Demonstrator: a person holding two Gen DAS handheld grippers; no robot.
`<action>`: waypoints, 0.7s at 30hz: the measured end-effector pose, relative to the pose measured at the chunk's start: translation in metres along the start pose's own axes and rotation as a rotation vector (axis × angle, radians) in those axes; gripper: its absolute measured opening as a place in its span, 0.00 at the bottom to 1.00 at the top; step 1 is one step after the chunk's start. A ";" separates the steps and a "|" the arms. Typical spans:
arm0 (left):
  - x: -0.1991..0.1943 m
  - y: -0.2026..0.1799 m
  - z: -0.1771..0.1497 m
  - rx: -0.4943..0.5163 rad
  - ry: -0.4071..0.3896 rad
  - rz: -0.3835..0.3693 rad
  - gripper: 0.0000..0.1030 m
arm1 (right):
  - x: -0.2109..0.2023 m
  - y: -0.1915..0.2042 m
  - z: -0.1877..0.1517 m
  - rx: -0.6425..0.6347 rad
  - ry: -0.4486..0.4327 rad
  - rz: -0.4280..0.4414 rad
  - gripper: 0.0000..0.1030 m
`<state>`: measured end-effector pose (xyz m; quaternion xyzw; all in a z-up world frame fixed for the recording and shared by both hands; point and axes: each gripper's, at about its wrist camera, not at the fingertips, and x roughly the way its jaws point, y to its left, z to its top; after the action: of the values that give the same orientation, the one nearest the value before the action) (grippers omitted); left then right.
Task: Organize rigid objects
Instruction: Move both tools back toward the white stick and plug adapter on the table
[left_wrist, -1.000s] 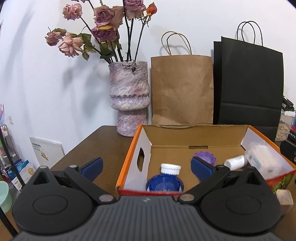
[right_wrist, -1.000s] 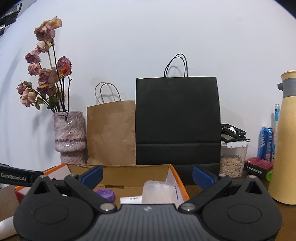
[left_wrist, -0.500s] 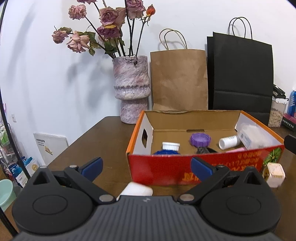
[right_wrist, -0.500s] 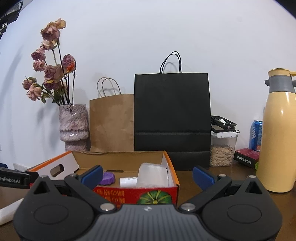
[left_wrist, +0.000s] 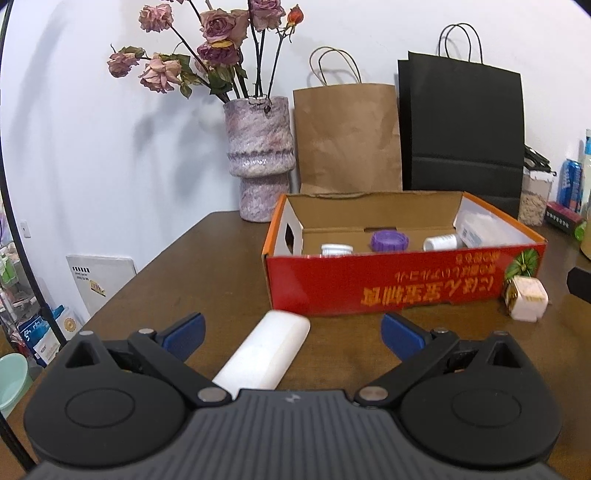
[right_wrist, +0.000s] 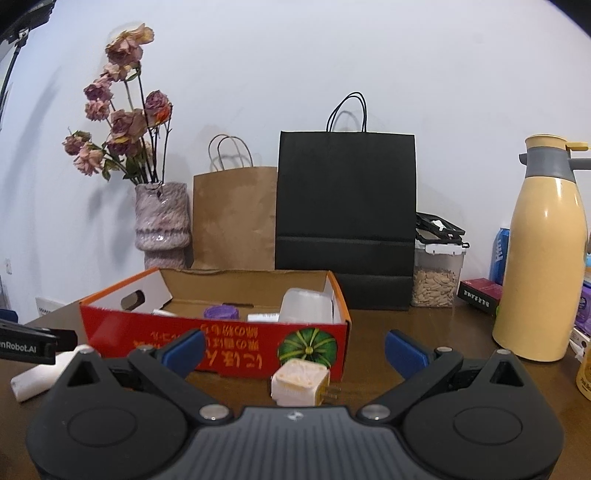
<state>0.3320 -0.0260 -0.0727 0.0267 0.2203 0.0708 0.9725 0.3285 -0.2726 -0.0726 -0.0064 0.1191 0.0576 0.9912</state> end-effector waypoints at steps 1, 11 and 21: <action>-0.002 0.001 -0.002 0.003 0.002 0.000 1.00 | -0.002 0.000 -0.001 -0.002 0.003 0.001 1.00; -0.010 0.021 -0.014 0.011 0.038 0.004 1.00 | -0.018 0.003 -0.010 0.003 0.044 -0.025 1.00; 0.003 0.053 -0.020 0.006 0.106 0.002 1.00 | -0.025 0.008 -0.017 0.000 0.068 -0.059 1.00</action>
<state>0.3195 0.0272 -0.0878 0.0260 0.2716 0.0726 0.9593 0.3000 -0.2678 -0.0829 -0.0120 0.1525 0.0279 0.9878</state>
